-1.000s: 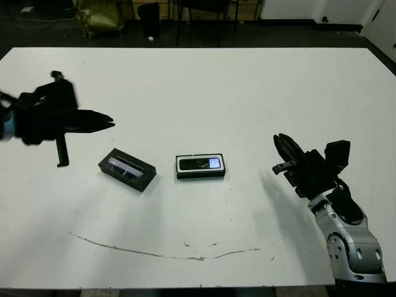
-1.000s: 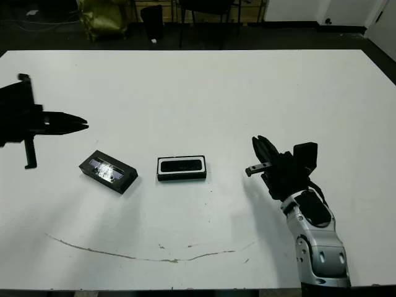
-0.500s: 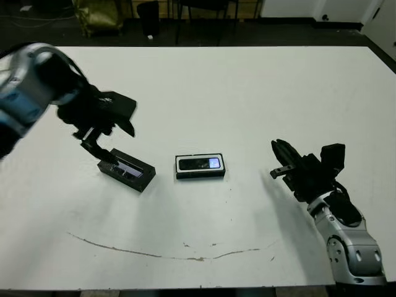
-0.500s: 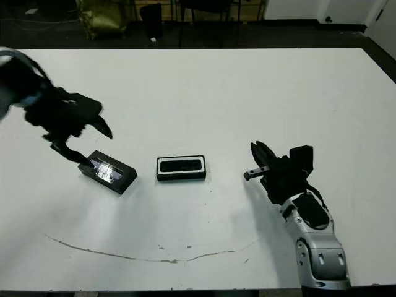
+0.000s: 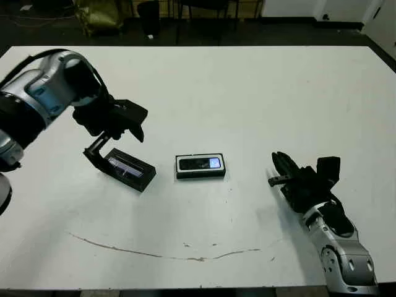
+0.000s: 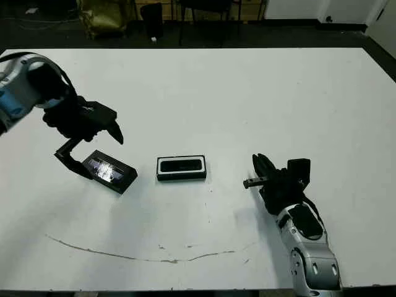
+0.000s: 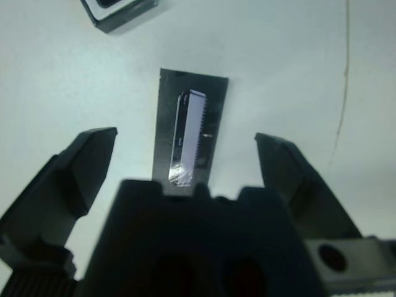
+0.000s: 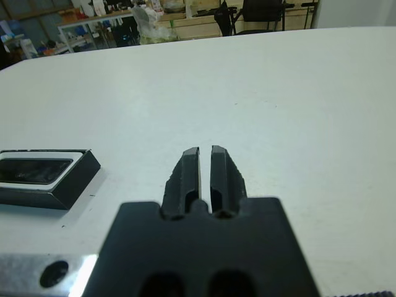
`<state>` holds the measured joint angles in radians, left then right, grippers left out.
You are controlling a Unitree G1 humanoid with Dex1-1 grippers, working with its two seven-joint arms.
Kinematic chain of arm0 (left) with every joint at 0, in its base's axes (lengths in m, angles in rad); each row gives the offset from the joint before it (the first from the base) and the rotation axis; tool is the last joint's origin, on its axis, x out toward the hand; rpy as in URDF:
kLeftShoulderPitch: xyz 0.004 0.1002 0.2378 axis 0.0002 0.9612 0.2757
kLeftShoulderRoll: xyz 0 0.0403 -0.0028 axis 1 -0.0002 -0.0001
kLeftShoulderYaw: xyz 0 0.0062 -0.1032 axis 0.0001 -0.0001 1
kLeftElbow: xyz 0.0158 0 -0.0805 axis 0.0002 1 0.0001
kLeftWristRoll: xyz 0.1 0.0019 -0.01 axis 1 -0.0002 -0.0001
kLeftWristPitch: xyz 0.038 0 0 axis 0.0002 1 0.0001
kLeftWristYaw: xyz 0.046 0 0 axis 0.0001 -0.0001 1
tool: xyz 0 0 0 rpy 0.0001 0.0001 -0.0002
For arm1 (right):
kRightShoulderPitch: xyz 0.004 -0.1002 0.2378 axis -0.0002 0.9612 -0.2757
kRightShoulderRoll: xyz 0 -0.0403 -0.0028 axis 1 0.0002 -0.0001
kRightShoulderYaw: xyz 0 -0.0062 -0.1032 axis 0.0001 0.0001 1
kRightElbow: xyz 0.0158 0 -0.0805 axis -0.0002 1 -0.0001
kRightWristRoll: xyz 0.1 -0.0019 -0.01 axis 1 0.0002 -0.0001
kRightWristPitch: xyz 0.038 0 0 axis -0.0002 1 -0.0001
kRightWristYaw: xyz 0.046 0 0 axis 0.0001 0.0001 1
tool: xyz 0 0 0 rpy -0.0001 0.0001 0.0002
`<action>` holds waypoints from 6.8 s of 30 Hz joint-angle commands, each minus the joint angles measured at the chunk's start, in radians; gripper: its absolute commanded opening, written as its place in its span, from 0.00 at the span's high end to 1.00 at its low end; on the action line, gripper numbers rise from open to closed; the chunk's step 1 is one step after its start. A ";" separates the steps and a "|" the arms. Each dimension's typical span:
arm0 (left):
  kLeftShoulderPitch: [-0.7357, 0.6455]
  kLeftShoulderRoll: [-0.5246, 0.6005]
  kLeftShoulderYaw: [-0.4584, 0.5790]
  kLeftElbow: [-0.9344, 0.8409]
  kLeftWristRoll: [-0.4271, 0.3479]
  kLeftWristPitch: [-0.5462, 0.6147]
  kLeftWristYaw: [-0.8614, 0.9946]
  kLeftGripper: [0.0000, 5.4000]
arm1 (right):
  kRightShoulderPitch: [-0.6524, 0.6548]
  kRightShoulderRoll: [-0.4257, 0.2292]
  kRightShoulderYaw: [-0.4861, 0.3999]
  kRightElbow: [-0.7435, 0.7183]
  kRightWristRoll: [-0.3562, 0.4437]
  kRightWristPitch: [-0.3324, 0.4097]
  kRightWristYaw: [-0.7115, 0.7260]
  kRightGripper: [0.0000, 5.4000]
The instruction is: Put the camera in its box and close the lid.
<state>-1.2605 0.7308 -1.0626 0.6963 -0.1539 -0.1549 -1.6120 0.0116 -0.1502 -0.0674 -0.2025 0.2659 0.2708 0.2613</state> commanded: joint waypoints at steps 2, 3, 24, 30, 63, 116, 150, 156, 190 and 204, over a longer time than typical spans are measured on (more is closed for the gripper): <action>-0.013 -0.029 -0.056 0.051 -0.024 0.004 -0.002 0.01 | 0.023 -0.004 -0.003 -0.004 -0.014 0.036 -0.027 1.00; -0.017 -0.037 -0.067 0.066 -0.026 0.006 -0.002 0.01 | 0.024 -0.004 -0.004 -0.006 -0.012 0.040 -0.030 1.00; -0.003 -0.218 0.015 0.427 0.125 -0.194 -0.002 0.01 | 0.031 -0.022 -0.029 -0.027 0.002 0.086 -0.037 1.00; -0.004 -0.262 0.061 0.470 0.205 -0.196 -0.002 0.01 | 0.024 -0.026 -0.037 -0.038 -0.007 0.116 -0.056 1.00; 0.057 -0.327 0.158 0.603 0.436 -0.185 -0.002 0.01 | 0.027 -0.026 -0.048 -0.044 0.017 0.130 -0.037 1.00; 0.143 -0.332 0.405 0.617 0.725 -0.031 -0.002 0.61 | 0.038 -0.025 -0.035 -0.111 0.022 0.202 -0.047 1.00; -0.074 -0.166 0.499 0.575 0.360 0.206 -0.002 0.61 | 0.017 -0.011 0.042 0.059 -0.016 -0.035 0.046 1.00; -0.043 -0.180 0.485 0.505 0.271 0.260 -0.002 0.61 | 0.044 0.066 0.025 0.033 -0.011 -0.032 -0.062 1.00; 0.214 -0.252 0.485 0.044 0.250 0.616 0.083 0.61 | 0.057 0.151 -0.021 -0.356 0.084 0.072 -0.242 1.00; 0.185 -0.291 0.501 0.149 0.319 0.567 0.066 0.61 | 0.067 0.165 0.019 -0.320 0.069 0.030 -0.226 1.00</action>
<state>-1.0649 0.4449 -0.5600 0.8309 0.1507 0.4073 -1.5404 0.0642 0.0119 -0.0539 -0.5395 0.3410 0.3047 0.0314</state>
